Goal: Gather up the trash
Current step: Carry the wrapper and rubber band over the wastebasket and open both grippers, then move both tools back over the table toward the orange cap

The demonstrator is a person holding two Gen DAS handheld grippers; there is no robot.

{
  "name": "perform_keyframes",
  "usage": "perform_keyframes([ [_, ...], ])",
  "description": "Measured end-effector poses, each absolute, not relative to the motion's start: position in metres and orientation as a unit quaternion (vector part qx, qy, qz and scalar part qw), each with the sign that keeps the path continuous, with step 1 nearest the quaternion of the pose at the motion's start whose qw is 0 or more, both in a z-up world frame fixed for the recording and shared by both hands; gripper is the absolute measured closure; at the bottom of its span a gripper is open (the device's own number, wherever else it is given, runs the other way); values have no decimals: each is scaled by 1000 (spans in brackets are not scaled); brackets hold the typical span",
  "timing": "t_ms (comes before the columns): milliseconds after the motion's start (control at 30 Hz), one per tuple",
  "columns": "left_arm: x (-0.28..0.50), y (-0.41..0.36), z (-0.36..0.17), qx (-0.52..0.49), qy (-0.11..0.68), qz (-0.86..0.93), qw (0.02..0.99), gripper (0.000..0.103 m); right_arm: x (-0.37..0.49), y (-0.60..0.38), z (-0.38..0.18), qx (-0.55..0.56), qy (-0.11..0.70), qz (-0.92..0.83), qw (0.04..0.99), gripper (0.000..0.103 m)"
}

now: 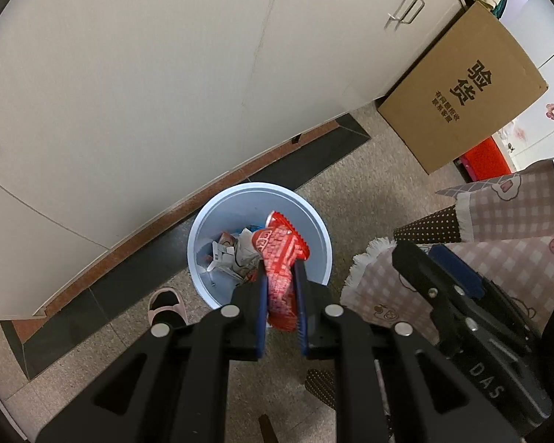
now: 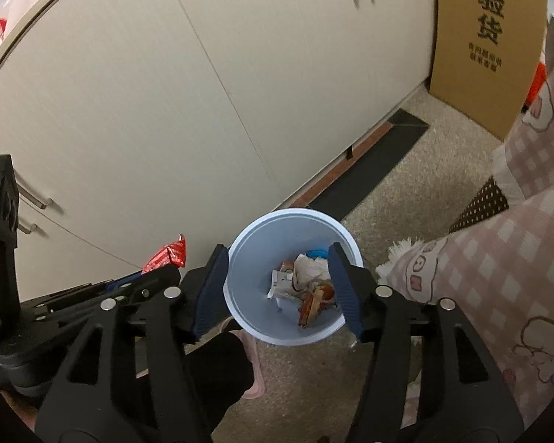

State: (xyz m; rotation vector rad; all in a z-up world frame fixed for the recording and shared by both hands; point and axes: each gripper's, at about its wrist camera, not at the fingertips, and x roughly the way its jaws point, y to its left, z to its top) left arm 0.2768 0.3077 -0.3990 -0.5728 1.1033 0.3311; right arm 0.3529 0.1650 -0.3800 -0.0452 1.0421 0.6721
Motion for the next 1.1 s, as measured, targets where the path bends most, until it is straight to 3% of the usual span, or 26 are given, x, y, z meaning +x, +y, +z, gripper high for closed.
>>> perform_keyframes([
  [467,299,297,-386,-252,513,143,808,89,356,136,-351,37,474,309,824,40],
  [533,301,297,-380,-249,508,146,811,86,356,132,-344,51,465,307,829,37],
  [667,298,296,-368,-245,494,151,820,52,357,127,-334,62,458,309,831,37],
  [1100,251,300,-313,-243,457,190,834,49,329,122,-298,91,460,342,815,37],
])
